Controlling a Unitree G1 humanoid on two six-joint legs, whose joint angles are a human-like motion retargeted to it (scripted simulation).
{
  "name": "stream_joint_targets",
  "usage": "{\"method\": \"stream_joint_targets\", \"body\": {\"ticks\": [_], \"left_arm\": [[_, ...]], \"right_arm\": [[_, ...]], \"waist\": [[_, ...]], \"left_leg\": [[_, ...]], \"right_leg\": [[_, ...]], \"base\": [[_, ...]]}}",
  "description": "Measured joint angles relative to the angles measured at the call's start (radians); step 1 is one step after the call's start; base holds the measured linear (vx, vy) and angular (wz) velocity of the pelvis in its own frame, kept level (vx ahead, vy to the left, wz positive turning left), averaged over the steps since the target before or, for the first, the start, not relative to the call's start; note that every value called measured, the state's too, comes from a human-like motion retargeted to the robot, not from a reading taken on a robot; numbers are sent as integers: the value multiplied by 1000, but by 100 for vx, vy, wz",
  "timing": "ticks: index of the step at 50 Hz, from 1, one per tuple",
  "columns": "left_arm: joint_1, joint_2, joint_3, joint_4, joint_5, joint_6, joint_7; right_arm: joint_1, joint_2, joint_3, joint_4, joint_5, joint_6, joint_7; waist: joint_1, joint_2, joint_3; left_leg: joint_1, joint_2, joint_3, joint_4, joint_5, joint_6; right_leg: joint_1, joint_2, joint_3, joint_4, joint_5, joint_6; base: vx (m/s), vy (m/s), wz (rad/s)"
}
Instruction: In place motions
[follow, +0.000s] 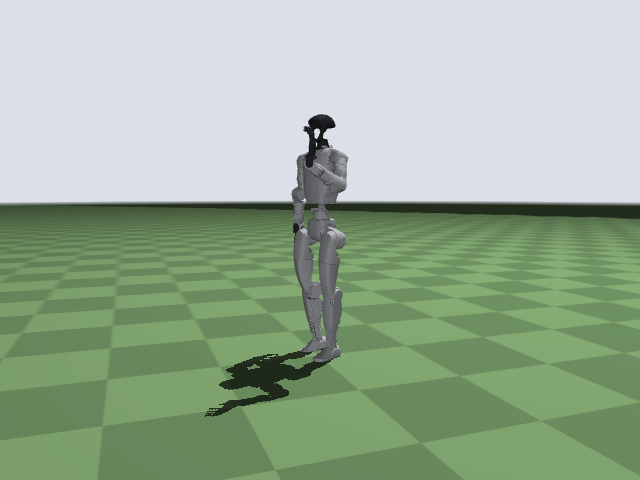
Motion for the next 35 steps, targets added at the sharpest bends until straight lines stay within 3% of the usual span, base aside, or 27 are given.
{"method": "stream_joint_targets", "body": {"ticks": [5,8,13,15,17,22,26,30,35], "left_arm": [[-23,0,47,-23,-31,19,35],[-60,-21,64,55,-66,90,-113],[-156,-65,57,393,-137,288,-530],[-157,-44,55,464,-135,386,-606],[-131,-32,61,429,-102,396,-577],[-6,-15,92,292,47,78,-250],[117,-8,101,284,162,-95,-85],[242,-25,74,364,187,-236,-59],[390,-93,40,519,229,-281,-153]], "right_arm": [[0,-1,3,-2,-5,1,0],[-1,-2,10,-1,-9,0,-1],[-2,-1,15,-1,-21,0,2],[-8,0,14,-7,-30,-2,1],[-17,4,12,-22,-43,-3,0],[-33,11,29,-28,-15,-21,-18],[-44,17,20,-23,-8,-6,8],[-47,17,27,-28,-1,-12,-9],[-47,13,24,-29,-2,-14,-5]], "waist": [[-13,2,-6],[-29,1,-9],[-50,-4,-15],[-64,-7,-11],[-79,-6,-1],[-77,-4,12],[-71,-4,27],[-71,-4,47],[-24,1,63]], "left_leg": [[-4,-2,-22,2,2,1],[-7,-9,-45,5,6,2],[-10,-23,-89,10,14,4],[-12,-28,-104,12,16,5],[-13,-29,-111,11,18,5],[-14,-23,-80,7,14,4],[-10,-19,-61,6,11,3],[-3,-14,-48,6,9,4],[4,3,9,2,2,0]], "right_leg": [[-4,-6,-19,3,4,1],[-2,-8,-43,3,6,-4],[10,-11,-89,-3,9,-15],[12,-11,-105,-4,11,-18],[9,-10,-113,-5,12,-16],[-9,-12,-82,-2,8,-1],[-14,-10,-65,0,8,1],[-12,-7,-52,1,9,5],[-17,3,7,8,5,10]], "base": [[0,1,21],[-1,2,40],[0,0,48],[-1,-4,40],[0,-2,12],[0,-1,-33],[-1,-2,-25],[-1,-1,-13],[-1,-2,-56]]}}
